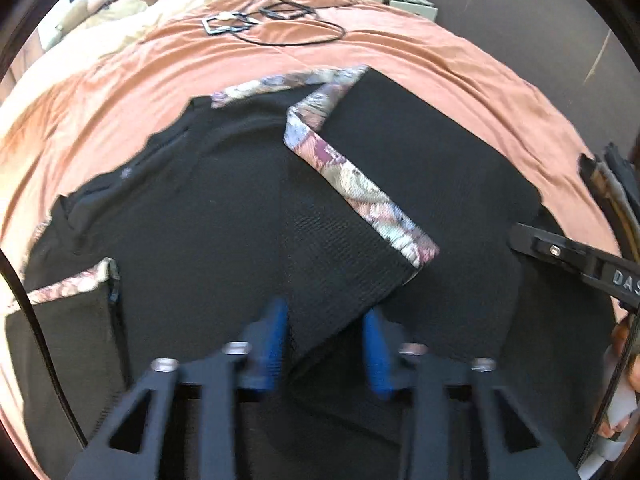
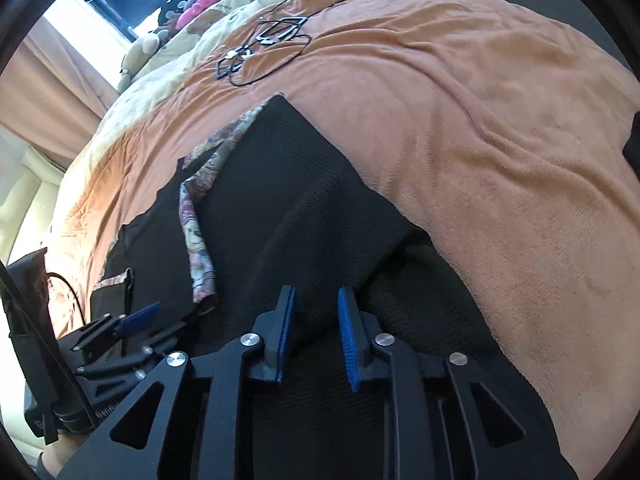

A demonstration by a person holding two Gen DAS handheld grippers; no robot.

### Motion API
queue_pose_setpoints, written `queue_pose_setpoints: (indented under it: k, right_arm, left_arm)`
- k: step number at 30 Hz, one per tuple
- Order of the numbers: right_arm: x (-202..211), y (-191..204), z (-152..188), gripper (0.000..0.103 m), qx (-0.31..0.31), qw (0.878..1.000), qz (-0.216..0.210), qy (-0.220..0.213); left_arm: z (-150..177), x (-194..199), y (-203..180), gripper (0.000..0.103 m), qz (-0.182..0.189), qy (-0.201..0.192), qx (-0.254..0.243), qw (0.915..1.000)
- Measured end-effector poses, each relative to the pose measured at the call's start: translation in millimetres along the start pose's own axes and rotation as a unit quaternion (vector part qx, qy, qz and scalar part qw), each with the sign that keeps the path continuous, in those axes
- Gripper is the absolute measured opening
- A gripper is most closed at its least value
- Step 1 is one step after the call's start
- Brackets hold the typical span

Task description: Fold small clothes

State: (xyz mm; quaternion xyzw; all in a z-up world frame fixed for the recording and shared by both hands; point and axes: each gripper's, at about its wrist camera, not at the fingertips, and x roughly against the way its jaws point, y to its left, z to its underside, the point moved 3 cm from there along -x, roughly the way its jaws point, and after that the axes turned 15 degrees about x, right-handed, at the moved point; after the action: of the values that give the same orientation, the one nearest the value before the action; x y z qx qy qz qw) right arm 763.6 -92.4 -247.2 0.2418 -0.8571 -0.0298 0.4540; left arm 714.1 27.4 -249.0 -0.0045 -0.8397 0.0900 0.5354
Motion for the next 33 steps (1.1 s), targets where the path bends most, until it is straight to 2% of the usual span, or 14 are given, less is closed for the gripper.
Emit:
queue_pose_setpoints:
  k: [7, 11, 15, 19, 21, 23, 27, 31, 33]
  right_arm:
    - [1.8, -1.0, 0.7, 0.015, -0.005, 1.0, -0.004, 0.006]
    - [3.1, -4.0, 0.0, 0.015, -0.009, 1.0, -0.009, 0.008]
    - [7.3, -8.7, -1.6, 0.015, -0.021, 0.999, -0.024, 0.005]
    - [16.4, -9.1, -1.4, 0.015, -0.02, 0.999, -0.027, -0.004]
    - [19.7, -8.6, -0.2, 0.016, -0.018, 0.999, -0.025, -0.008]
    - [20.1, -10.8, 2.8, 0.016, -0.022, 0.999, -0.024, -0.008]
    - [17.6, -11.5, 6.3, 0.016, -0.025, 1.0, -0.018, -0.002]
    - [11.3, -7.5, 2.6, 0.016, -0.018, 1.0, -0.021, 0.005]
    - [8.4, -6.0, 0.1, 0.016, -0.014, 1.0, -0.019, 0.006]
  left_arm:
    - [-14.6, 6.2, 45.9, 0.026, -0.041, 0.002, 0.071, 0.9966]
    - [-25.3, 20.2, 77.0, 0.026, -0.082, -0.005, 0.101, 0.9915]
    - [-35.7, 40.3, 98.8, 0.026, -0.078, -0.019, 0.129, 0.9884]
    - [-40.9, 46.3, 101.9, 0.027, -0.073, -0.022, 0.137, 0.9876]
    - [-41.4, 40.5, 100.3, 0.039, -0.066, -0.018, 0.141, 0.9877]
    - [-42.6, 32.3, 96.6, 0.046, -0.06, -0.017, 0.142, 0.9879]
    - [-47.6, 13.0, 89.2, 0.046, -0.045, -0.018, 0.143, 0.9885]
    - [-49.4, -4.2, 87.7, 0.043, -0.054, -0.007, 0.135, 0.9893]
    - [-52.5, -7.7, 87.8, 0.025, -0.046, -0.015, 0.131, 0.9902]
